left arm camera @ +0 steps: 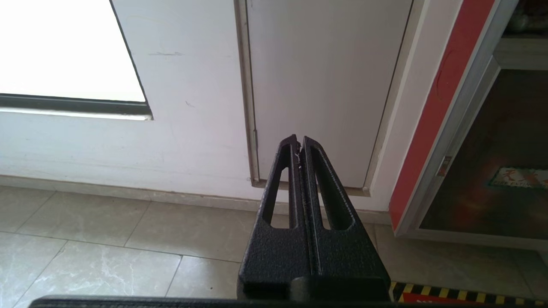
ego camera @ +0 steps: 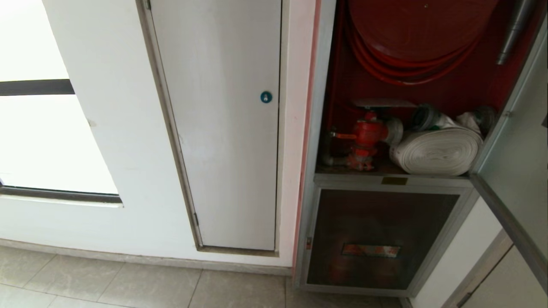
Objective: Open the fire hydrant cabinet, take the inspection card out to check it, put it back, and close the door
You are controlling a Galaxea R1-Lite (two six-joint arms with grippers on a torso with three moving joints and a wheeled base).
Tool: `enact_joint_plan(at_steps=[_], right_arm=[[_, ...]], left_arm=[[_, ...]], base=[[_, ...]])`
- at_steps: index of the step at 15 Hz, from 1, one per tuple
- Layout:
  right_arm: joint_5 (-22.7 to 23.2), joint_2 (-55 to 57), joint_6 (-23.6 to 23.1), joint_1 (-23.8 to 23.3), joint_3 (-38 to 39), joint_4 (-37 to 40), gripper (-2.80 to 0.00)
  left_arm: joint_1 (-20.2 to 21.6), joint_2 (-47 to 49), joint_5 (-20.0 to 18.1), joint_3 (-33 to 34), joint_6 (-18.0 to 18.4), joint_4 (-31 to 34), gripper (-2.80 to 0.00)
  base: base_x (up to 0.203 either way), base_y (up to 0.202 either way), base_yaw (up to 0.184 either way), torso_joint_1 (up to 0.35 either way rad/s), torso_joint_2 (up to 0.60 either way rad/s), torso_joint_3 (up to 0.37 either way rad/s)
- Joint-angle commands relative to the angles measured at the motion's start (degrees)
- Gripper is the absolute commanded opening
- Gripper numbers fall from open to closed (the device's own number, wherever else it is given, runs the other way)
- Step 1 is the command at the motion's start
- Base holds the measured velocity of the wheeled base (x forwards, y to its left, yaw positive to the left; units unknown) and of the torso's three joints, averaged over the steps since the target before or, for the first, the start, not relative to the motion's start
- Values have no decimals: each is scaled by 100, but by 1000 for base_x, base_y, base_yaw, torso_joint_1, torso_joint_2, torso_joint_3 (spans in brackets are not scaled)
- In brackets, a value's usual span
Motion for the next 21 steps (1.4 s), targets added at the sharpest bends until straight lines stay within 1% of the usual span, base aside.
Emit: enact_joint_plan(at_steps=[1, 2, 3, 4, 6, 8, 11, 16, 21], right_arm=[[597, -251, 383, 0, 350, 157, -280], [869, -276, 715, 0, 358, 412, -280], [1187, -282, 943, 0, 360, 565, -280], [1442, -284, 1078, 0, 361, 731, -280], [1632, -284, 1129, 0, 361, 1194, -280], [1656, -284, 1136, 0, 361, 1546, -280], [1772, -284, 1115, 0, 361, 1542, -280], [1772, -284, 1130, 0, 361, 1542, -280], [1772, -284, 1247, 0, 361, 1542, -280]], left_arm=[[3, 7, 2, 35, -2, -2, -280], [3, 7, 2, 35, -2, -2, -280], [3, 7, 2, 35, -2, -2, -280], [3, 7, 2, 35, -2, -2, -280], [3, 7, 2, 35, -2, -2, -280], [3, 7, 2, 35, -2, -2, -280], [3, 7, 2, 35, -2, -2, -280], [3, 7, 2, 35, -2, -2, -280], [3, 7, 2, 35, -2, -2, -280]], base=[[0, 0, 0, 0, 0, 0], [0, 0, 0, 0, 0, 0], [0, 0, 0, 0, 0, 0], [0, 0, 0, 0, 0, 0], [0, 0, 0, 0, 0, 0], [0, 0, 0, 0, 0, 0], [0, 0, 0, 0, 0, 0], [0, 0, 0, 0, 0, 0], [0, 0, 0, 0, 0, 0]])
